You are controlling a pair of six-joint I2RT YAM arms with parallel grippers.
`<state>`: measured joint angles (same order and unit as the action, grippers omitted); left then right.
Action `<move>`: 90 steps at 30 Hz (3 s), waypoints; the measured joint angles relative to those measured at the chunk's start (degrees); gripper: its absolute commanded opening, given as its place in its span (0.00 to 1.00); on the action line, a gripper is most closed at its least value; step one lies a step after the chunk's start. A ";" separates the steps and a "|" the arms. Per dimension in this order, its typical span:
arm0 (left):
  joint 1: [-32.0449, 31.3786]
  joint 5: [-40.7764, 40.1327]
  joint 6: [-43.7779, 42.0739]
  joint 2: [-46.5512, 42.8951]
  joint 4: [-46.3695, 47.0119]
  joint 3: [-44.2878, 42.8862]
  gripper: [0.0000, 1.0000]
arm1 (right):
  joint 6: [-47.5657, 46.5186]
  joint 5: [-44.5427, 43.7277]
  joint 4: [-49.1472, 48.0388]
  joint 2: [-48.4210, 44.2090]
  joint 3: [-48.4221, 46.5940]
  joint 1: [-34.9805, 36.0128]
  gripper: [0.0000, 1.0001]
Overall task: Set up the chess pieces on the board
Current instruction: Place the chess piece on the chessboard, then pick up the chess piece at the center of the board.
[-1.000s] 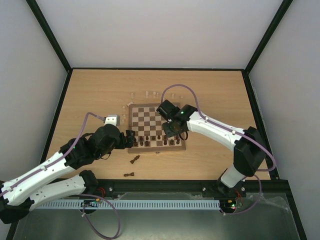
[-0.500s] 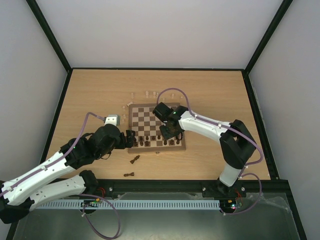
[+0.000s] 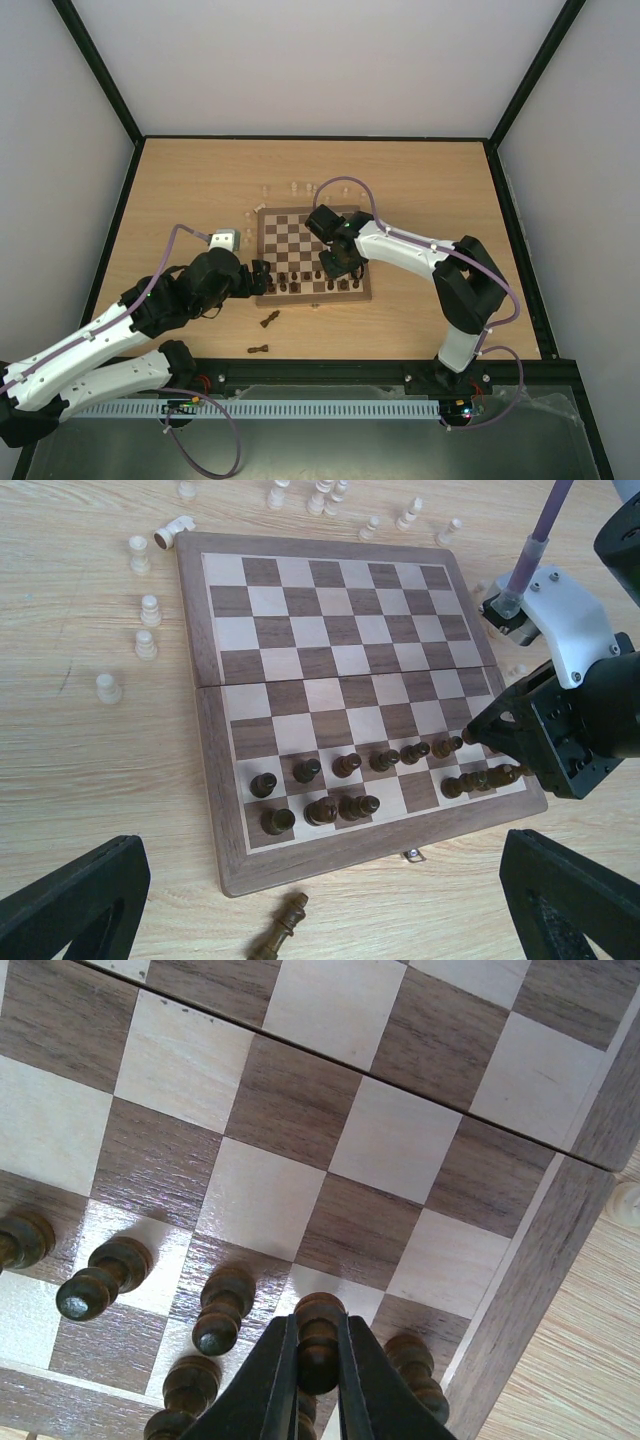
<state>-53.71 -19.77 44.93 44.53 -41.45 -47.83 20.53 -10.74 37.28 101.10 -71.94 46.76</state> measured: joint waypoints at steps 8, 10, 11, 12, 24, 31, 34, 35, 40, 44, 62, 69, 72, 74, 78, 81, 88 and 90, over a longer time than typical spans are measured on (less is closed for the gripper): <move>0.02 0.00 -0.04 0.11 0.02 0.00 0.99 | -0.04 0.15 -0.66 0.07 0.17 -0.39 0.10; 0.02 0.00 -0.15 0.15 0.02 0.00 0.99 | -0.04 0.20 -0.87 0.22 0.24 -0.48 0.10; 0.02 0.00 -0.17 0.22 0.02 0.00 0.99 | -0.04 0.20 -1.05 0.28 0.31 -0.59 0.11; 0.02 0.00 -0.20 0.28 0.02 0.00 0.99 | -0.04 0.22 -1.25 0.28 0.44 -0.61 0.10; 0.07 0.02 -0.39 0.74 0.02 0.00 0.99 | -0.04 1.11 -1.75 0.28 1.99 -0.63 0.15; 0.07 0.02 -0.42 0.94 0.04 0.00 0.99 | -0.17 1.46 -2.19 0.28 2.54 -0.63 0.20; 0.07 0.02 -0.39 0.98 0.04 0.00 0.99 | -0.20 1.46 -2.51 0.28 2.54 -0.63 0.22; 0.07 0.02 -0.39 1.01 0.04 0.00 0.99 | -0.20 1.46 -2.56 0.28 2.54 -0.63 0.23; 0.17 0.04 -0.39 1.01 0.04 0.00 0.99 | -0.17 1.27 -2.64 -0.07 2.54 -0.63 0.30; 0.22 0.07 -0.39 1.36 0.02 0.00 0.99 | 0.20 0.31 -2.62 -2.51 2.32 -0.63 0.43; 0.48 6.75 0.76 10.64 -6.32 -1.66 0.99 | 2.67 2.73 -3.85 -28.06 6.43 -0.63 0.59; -5.51 9.03 5.75 13.44 -6.19 2.36 0.89 | 2.73 6.97 -5.31 -31.28 12.26 -0.63 0.59; -8.72 9.97 8.35 17.53 -4.33 5.38 0.82 | 2.73 8.46 -5.97 -32.46 13.90 -0.63 0.59; -10.14 10.56 9.44 20.61 -2.34 7.41 0.79 | 2.75 9.29 -6.21 -33.29 14.58 -0.63 0.59; -10.69 10.95 11.04 23.52 1.01 10.82 0.74 | 2.73 10.64 -6.82 -34.53 15.28 -0.63 0.59; -10.73 10.69 11.50 24.52 3.52 12.61 0.71 | 2.71 11.37 -6.97 -34.82 15.37 -0.63 0.59; -10.58 10.08 10.86 27.30 9.31 15.17 0.65 | 2.62 12.20 -7.26 -34.82 15.37 -0.63 0.59; -10.34 9.79 10.49 27.82 10.36 15.82 0.65 | 2.62 12.26 -7.28 -34.82 15.37 -0.63 0.59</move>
<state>-64.05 -9.98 55.42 72.36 -31.09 -32.01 23.16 1.52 30.00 66.28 -56.58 46.13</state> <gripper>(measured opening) 0.655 0.586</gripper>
